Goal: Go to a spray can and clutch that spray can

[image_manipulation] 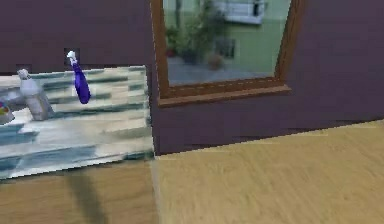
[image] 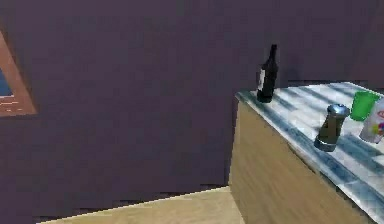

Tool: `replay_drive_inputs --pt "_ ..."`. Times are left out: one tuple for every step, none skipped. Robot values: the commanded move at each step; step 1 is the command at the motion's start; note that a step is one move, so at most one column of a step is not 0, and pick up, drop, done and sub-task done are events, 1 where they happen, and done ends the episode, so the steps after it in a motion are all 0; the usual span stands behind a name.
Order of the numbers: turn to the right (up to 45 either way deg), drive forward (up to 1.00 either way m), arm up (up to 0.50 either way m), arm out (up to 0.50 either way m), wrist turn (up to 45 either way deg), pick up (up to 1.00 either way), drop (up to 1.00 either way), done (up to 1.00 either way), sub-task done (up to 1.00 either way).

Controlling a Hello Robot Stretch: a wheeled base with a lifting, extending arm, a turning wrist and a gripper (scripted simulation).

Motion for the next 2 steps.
replay_drive_inputs --pt "0.0 0.95 0.00 0.00 0.0 0.00 0.00 0.00 0.00" --pt "21.0 0.00 0.00 0.00 0.0 0.00 0.00 0.00 0.00"
